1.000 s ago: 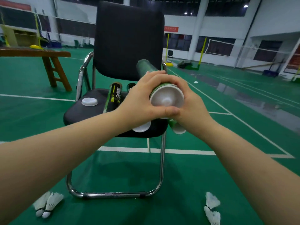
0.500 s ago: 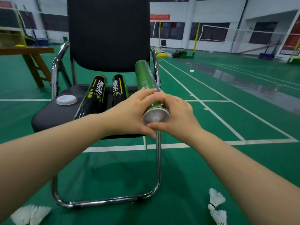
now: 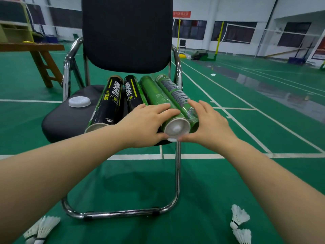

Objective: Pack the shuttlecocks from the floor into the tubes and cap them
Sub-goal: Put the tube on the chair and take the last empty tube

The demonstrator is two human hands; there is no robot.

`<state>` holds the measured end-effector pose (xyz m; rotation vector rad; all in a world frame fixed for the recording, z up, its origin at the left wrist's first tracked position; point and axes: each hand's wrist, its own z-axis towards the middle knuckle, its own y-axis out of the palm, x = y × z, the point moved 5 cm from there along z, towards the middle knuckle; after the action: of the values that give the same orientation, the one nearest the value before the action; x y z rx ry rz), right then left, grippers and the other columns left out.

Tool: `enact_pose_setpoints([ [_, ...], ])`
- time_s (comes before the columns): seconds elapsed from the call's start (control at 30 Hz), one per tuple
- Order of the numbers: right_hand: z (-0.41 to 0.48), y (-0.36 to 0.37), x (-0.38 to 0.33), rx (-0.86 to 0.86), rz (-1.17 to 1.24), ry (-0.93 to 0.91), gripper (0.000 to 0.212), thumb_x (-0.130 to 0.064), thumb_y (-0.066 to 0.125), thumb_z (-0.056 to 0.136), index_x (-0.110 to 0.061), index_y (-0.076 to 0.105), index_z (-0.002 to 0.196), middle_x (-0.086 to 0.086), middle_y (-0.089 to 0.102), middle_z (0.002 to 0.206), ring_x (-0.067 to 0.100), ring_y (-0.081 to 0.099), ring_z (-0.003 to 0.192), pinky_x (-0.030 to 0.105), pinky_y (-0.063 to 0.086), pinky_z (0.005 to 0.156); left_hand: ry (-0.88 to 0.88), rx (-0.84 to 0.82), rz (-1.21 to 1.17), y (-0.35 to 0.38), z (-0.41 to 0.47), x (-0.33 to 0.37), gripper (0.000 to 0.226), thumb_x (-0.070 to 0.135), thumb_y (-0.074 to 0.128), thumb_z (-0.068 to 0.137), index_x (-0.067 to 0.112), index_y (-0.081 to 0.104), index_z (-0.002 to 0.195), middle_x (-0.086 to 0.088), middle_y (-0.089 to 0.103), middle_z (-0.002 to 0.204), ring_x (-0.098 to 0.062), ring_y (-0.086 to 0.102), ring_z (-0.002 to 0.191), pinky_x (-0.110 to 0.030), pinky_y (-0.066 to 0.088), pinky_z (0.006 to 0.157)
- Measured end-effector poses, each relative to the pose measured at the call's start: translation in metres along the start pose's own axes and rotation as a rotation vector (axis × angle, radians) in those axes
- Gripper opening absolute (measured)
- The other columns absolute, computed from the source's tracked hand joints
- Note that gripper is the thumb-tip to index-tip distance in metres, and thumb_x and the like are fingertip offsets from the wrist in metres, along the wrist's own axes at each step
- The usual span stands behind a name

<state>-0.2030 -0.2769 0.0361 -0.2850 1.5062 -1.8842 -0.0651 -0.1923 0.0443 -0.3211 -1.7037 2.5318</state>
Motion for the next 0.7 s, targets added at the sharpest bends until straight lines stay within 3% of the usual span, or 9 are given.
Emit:
enact_pose_setpoints([
  [0.07, -0.001, 0.007, 0.009, -0.046, -0.025, 0.065, 0.112, -0.060, 0.077, 0.055, -0.042, 0.012, 0.144, 0.002, 0.015, 0.155, 0.030, 0.035, 0.134, 0.050, 0.036, 0.104, -0.016, 0.004, 0.009, 0.002, 0.002, 0.001, 0.064, 0.038, 0.051, 0.089, 0.028, 0.021, 0.144, 0.002, 0.024, 0.150, -0.019, 0.031, 0.133, -0.041, 0.021, 0.105],
  [0.17, -0.004, 0.009, 0.008, 0.011, -0.028, 0.057, 0.090, -0.037, 0.077, 0.067, -0.038, 0.026, 0.140, 0.000, 0.030, 0.146, 0.029, 0.052, 0.113, 0.037, 0.048, 0.086, -0.058, -0.013, 0.060, 0.004, 0.002, 0.000, 0.066, 0.031, 0.049, 0.090, 0.028, 0.014, 0.146, 0.002, 0.019, 0.153, -0.018, 0.025, 0.137, -0.046, 0.015, 0.109],
  [0.27, -0.013, 0.004, 0.003, 0.152, 0.060, 0.065, 0.074, -0.027, 0.070, 0.070, -0.035, 0.037, 0.136, -0.002, 0.039, 0.138, 0.029, 0.056, 0.101, 0.033, 0.047, 0.079, -0.074, 0.014, 0.119, 0.001, -0.001, 0.004, 0.073, 0.036, 0.048, 0.090, 0.029, 0.003, 0.147, 0.002, 0.013, 0.155, -0.017, 0.020, 0.139, -0.049, 0.011, 0.111],
  [0.4, -0.035, -0.014, -0.011, 0.290, 0.168, 0.038, 0.069, -0.026, 0.070, 0.069, -0.030, 0.043, 0.132, -0.003, 0.045, 0.132, 0.025, 0.056, 0.104, 0.029, 0.041, 0.077, -0.076, 0.076, 0.182, -0.010, -0.007, 0.022, 0.099, 0.053, 0.060, 0.079, 0.031, -0.010, 0.145, -0.001, 0.006, 0.156, -0.019, 0.010, 0.142, -0.051, 0.009, 0.111],
  [0.5, -0.058, -0.038, -0.028, 0.408, 0.245, 0.031, 0.067, -0.029, 0.069, 0.069, -0.030, 0.044, 0.131, -0.005, 0.048, 0.129, 0.019, 0.055, 0.103, 0.024, 0.035, 0.072, -0.055, 0.233, 0.182, -0.027, -0.006, 0.040, 0.113, 0.052, 0.079, 0.057, 0.031, 0.012, 0.146, -0.010, 0.028, 0.150, -0.028, 0.030, 0.136, -0.058, 0.025, 0.104],
  [0.57, -0.072, -0.054, -0.045, 0.441, 0.304, 0.018, 0.064, -0.033, 0.069, 0.069, -0.031, 0.045, 0.128, -0.008, 0.049, 0.126, 0.015, 0.054, 0.101, 0.022, 0.034, 0.072, -0.038, 0.405, 0.109, -0.043, -0.007, 0.050, 0.098, 0.047, 0.074, 0.061, 0.027, 0.022, 0.142, -0.013, 0.038, 0.144, -0.030, 0.038, 0.131, -0.060, 0.031, 0.098],
  [0.63, -0.085, -0.068, -0.061, 0.435, 0.357, -0.008, 0.063, -0.035, 0.069, 0.067, -0.034, 0.044, 0.125, -0.011, 0.049, 0.122, 0.011, 0.053, 0.099, 0.022, 0.035, 0.073, -0.007, 0.560, -0.001, -0.062, -0.013, 0.058, 0.073, 0.038, 0.056, 0.075, 0.025, 0.024, 0.139, -0.012, 0.039, 0.144, -0.026, 0.035, 0.131, -0.058, 0.028, 0.101],
  [0.7, -0.099, -0.077, -0.074, 0.441, 0.397, -0.038, 0.063, -0.035, 0.069, 0.065, -0.036, 0.044, 0.122, -0.015, 0.050, 0.119, 0.005, 0.051, 0.097, 0.020, 0.035, 0.073, 0.058, 0.657, -0.076, -0.077, -0.023, 0.062, 0.061, 0.031, 0.051, 0.082, 0.020, 0.027, 0.137, -0.011, 0.042, 0.141, -0.023, 0.035, 0.131, -0.056, 0.026, 0.104],
])
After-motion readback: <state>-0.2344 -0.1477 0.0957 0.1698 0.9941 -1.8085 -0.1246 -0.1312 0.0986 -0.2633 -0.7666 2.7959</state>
